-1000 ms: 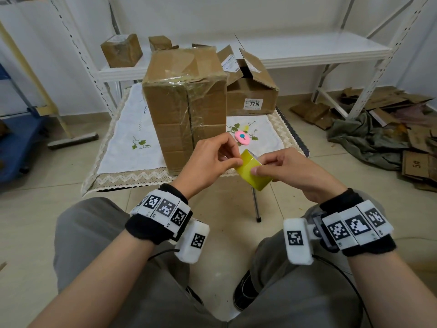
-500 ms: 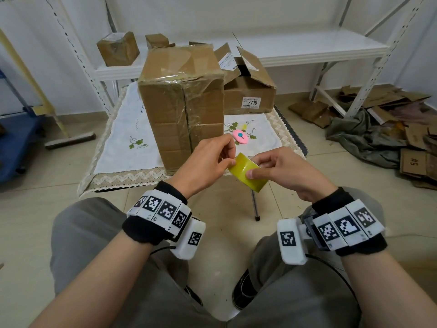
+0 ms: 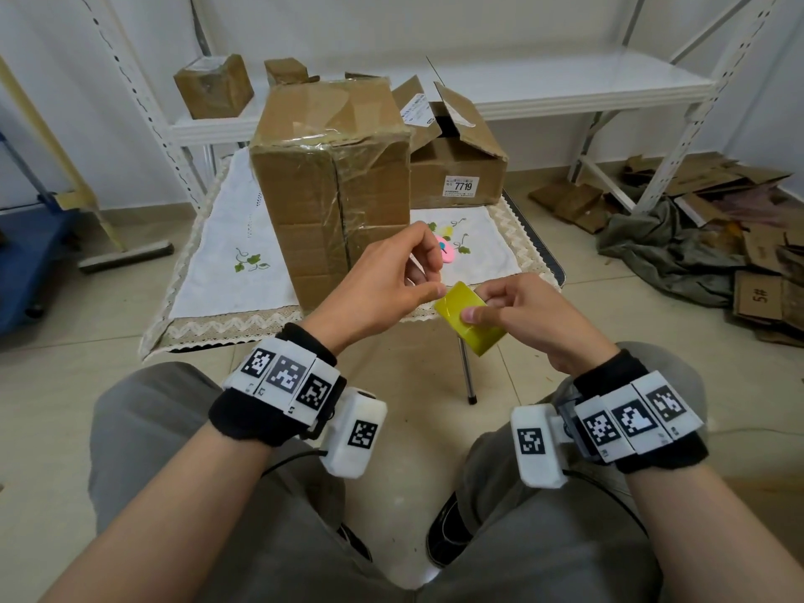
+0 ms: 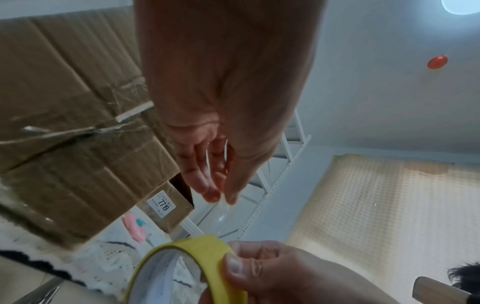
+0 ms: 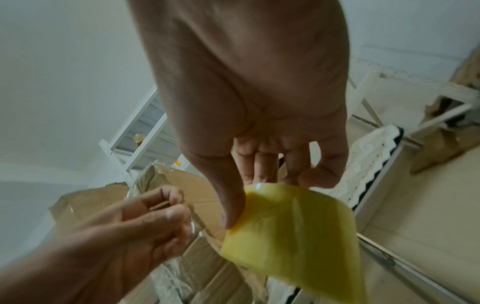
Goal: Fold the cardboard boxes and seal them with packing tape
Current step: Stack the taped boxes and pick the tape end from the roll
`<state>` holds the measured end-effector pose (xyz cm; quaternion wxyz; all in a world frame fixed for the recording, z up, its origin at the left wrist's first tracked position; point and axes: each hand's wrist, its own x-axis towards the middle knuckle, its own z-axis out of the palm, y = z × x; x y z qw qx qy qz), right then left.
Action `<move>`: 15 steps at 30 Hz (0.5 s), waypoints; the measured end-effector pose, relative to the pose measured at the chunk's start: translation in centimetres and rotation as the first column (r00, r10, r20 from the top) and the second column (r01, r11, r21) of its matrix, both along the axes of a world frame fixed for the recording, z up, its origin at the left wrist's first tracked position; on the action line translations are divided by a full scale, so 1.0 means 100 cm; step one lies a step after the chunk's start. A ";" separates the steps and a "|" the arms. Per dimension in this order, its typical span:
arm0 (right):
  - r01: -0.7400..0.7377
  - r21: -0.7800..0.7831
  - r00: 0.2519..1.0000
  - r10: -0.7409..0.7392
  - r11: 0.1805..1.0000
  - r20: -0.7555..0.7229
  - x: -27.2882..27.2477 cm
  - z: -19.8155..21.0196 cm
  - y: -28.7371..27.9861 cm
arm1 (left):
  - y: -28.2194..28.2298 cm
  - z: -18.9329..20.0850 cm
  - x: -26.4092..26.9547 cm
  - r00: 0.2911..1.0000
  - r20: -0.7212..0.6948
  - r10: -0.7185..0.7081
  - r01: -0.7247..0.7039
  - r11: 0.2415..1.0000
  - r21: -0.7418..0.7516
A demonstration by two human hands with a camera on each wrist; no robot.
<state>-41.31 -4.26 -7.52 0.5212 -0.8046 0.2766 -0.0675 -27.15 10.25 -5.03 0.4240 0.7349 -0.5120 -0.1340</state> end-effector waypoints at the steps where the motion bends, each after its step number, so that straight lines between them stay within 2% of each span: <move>1: -0.007 -0.003 1.000 0.007 1.000 0.004 0.000 0.001 0.000 | 0.000 0.002 0.000 1.000 -0.006 -0.011 0.011 1.000 0.010; 9: -0.061 0.056 0.989 0.053 0.997 0.136 -0.001 0.002 0.006 | -0.002 0.013 0.007 0.999 0.037 -0.013 0.011 0.997 0.074; 15: -0.040 0.023 0.993 0.037 0.999 0.110 -0.002 0.000 0.003 | -0.002 0.012 0.002 0.996 0.092 -0.013 0.004 0.995 0.098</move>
